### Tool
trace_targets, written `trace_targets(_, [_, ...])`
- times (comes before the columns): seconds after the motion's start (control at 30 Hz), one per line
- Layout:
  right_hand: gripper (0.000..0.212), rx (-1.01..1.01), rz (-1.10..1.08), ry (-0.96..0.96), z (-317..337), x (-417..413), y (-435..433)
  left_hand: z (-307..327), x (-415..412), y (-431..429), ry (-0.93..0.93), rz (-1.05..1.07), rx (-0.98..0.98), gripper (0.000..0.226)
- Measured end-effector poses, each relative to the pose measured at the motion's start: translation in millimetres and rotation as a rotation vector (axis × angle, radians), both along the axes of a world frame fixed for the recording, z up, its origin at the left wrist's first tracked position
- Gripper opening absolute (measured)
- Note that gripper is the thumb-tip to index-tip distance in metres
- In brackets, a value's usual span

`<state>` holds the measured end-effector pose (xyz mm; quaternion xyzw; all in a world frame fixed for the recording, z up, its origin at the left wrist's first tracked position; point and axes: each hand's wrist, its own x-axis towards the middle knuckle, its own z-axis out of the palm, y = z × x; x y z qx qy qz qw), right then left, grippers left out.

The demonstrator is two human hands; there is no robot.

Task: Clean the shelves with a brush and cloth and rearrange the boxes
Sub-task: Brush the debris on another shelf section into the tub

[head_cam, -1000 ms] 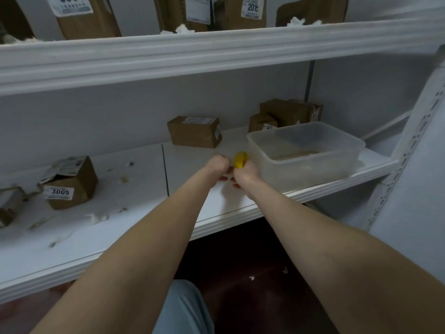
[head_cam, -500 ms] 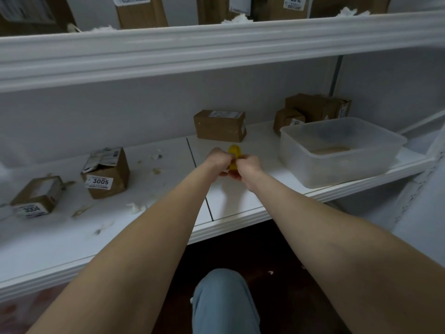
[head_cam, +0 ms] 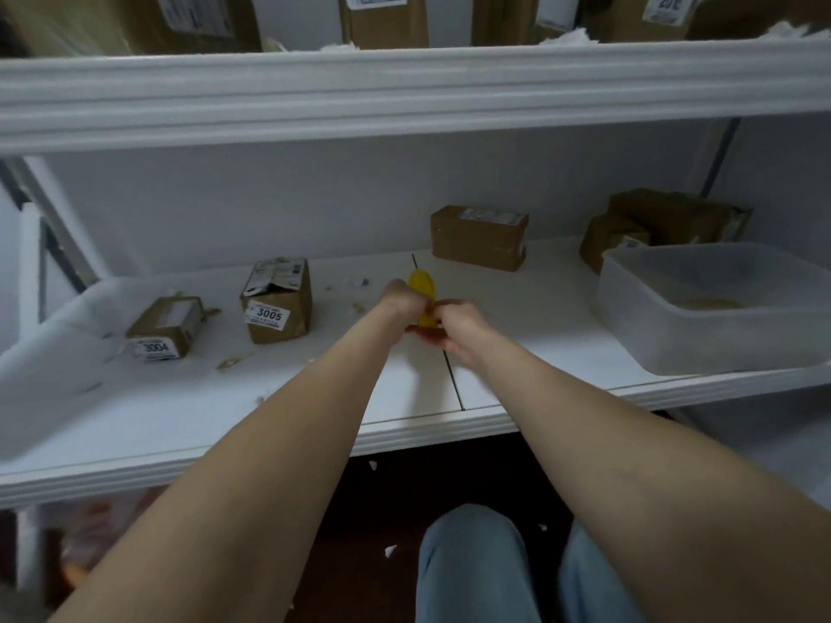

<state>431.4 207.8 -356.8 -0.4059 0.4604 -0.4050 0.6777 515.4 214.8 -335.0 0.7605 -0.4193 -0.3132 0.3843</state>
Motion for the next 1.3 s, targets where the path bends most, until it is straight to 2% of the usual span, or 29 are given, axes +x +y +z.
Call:
trace_targets(0.1, [0.014,0.001,0.037,0.004,-3.2,14.7,2.3,-2.2,13.1,7.9,-0.037,0.034,-0.005,0.010])
trace_targets(0.17, [0.013,-0.025,0.078,0.077,-6.6,24.3,4.2,-6.4,23.9,10.3,-0.029,0.063,-0.004,0.018])
trace_targets(0.23, [0.012,-0.066,0.087,0.157,-12.9,30.2,3.6,-10.0,33.5,12.8,-0.027,0.089,-0.010,0.016])
trace_targets(0.33, [0.027,-0.143,0.049,0.259,-22.8,39.7,-10.2,-13.1,50.6,0.4,-0.091,0.132,-0.011,0.022])
trace_targets(0.43, [0.032,-0.182,0.032,0.284,-30.3,50.7,-30.9,-13.2,64.9,-22.4,-0.140,0.142,0.005,0.033])
trace_targets(0.53, [0.045,-0.201,0.034,0.300,-31.6,55.9,-48.4,-11.8,73.1,-36.4,-0.159,0.091,0.085,0.028])
trace_targets(0.6, [0.040,-0.190,0.061,0.295,-30.0,55.4,-51.0,-11.5,74.1,-38.8,-0.095,0.052,0.132,0.028])
trace_targets(0.73, [0.034,-0.137,0.091,0.283,-20.9,52.0,-40.5,-5.9,65.1,-30.5,-0.105,0.088,0.217,0.026])
trace_targets(0.87, [0.036,-0.133,0.087,0.342,-12.3,43.5,-26.7,-2.7,49.9,-16.3,-0.157,0.048,0.187,0.038])
trace_targets(0.97, [0.035,-0.141,0.074,0.372,-8.0,38.3,-16.7,1.3,41.5,-3.1,-0.183,0.035,0.169,0.038])
trace_targets(1.1, [0.014,-0.138,0.066,0.363,-2.3,42.5,-9.3,9.6,36.2,13.9,-0.110,0.015,0.099,0.027])
trace_targets(1.3, [0.021,-0.133,0.086,0.397,-6.2,45.2,-11.1,16.4,24.9,34.7,-0.118,0.000,0.073,0.035])
